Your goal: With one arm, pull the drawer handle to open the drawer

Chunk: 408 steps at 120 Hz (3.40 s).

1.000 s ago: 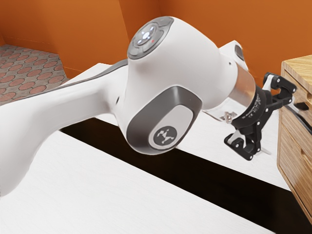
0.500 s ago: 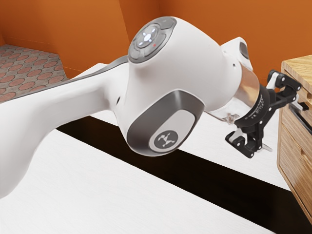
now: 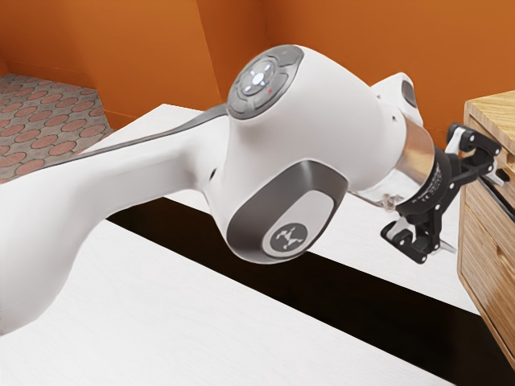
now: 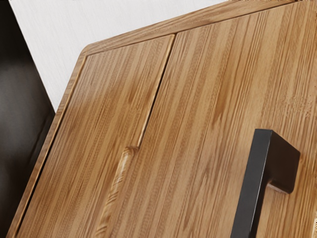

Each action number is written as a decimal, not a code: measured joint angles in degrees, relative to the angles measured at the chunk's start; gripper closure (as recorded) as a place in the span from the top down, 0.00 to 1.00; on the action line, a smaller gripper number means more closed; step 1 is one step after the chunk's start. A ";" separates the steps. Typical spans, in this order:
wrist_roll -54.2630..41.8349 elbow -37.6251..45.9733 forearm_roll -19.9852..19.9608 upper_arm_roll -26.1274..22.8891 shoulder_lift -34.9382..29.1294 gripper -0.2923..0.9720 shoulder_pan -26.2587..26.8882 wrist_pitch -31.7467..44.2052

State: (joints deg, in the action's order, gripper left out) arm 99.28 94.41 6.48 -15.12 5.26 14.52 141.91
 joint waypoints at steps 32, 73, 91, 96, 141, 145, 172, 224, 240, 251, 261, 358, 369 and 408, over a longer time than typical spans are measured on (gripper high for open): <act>-0.07 -0.26 0.14 -0.13 2.12 0.77 0.22 0.88; -0.10 0.17 -0.58 -0.03 1.51 0.77 0.28 1.26; -0.09 1.12 -0.77 0.13 1.00 0.77 0.29 0.86; -0.09 1.31 -0.80 0.14 0.95 0.77 0.27 0.80; -0.06 6.14 -2.57 0.75 -3.60 0.77 0.67 0.47; -0.06 6.69 -2.84 0.88 -4.14 0.77 0.70 0.46; 0.01 10.77 -4.14 2.18 -8.08 0.77 1.11 0.54; 0.19 18.34 -5.24 2.42 -13.35 0.76 -0.09 3.72; 0.19 19.26 -5.34 2.42 -13.55 0.76 -0.14 5.47; 0.21 19.61 -5.53 2.40 -14.33 0.76 -0.18 6.17; 0.22 19.65 -5.45 2.43 -14.51 0.77 -0.33 6.49; 0.11 17.33 -4.64 4.54 -13.10 0.77 -0.17 5.85; 0.10 16.46 -4.46 4.52 -12.73 0.77 -0.13 5.81; 0.10 16.07 -4.23 4.16 -10.63 0.77 0.47 6.06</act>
State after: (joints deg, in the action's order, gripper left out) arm 99.38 110.48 2.25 -10.96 -5.37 14.98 147.97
